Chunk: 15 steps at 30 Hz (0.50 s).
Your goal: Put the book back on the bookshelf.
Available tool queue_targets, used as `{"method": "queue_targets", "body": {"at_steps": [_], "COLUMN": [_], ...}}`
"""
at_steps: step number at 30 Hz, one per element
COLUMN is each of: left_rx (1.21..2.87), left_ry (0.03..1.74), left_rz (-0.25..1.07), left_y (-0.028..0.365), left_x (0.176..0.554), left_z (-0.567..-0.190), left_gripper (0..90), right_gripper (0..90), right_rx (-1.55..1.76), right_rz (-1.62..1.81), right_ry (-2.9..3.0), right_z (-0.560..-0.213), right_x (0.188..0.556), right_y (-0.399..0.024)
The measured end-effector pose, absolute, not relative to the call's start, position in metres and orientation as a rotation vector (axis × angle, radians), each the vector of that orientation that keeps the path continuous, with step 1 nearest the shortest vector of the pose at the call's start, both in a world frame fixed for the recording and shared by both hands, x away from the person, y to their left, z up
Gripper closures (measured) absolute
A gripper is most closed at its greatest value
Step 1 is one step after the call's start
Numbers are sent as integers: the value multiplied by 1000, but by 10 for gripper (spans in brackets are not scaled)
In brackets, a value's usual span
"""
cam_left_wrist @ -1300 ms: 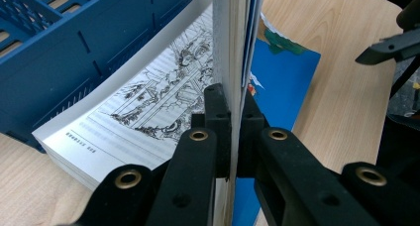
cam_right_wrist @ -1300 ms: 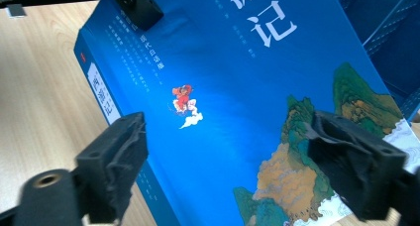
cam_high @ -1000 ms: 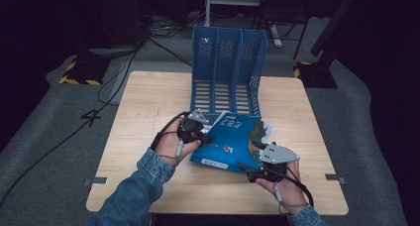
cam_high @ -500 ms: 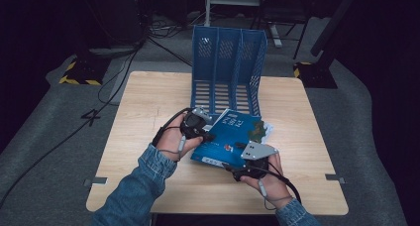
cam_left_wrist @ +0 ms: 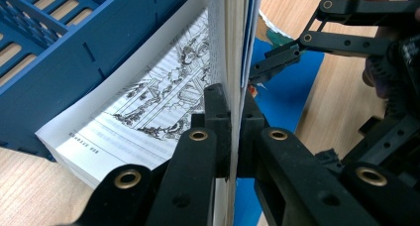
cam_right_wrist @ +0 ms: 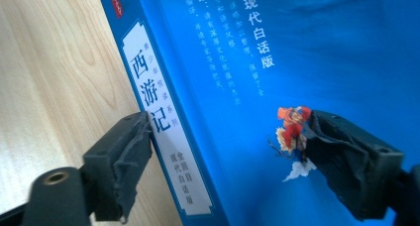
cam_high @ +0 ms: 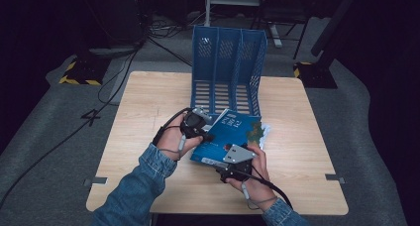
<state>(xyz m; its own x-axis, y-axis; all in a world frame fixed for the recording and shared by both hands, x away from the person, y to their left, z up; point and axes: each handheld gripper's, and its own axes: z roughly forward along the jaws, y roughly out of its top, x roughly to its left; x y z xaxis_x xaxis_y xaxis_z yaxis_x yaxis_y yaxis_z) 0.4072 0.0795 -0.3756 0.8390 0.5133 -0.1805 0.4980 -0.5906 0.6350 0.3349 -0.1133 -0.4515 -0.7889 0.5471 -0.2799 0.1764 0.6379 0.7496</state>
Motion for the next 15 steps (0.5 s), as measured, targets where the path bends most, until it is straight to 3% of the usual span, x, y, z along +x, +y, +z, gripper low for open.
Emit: {"method": "queue_targets", "body": {"at_steps": [12,15], "left_rx": [2306,2299], "left_ry": [756,766], "left_rz": [15,5], "left_y": [80,81], "left_x": [407,407], "left_z": [-379,-379], "left_gripper": [877,875], "right_gripper": [22,21], "right_rx": [520,515], "right_rz": [909,885], "right_ry": [2279,2251], "right_z": [-469,-472], "right_x": [334,334], "right_y": [-93,-90]}}
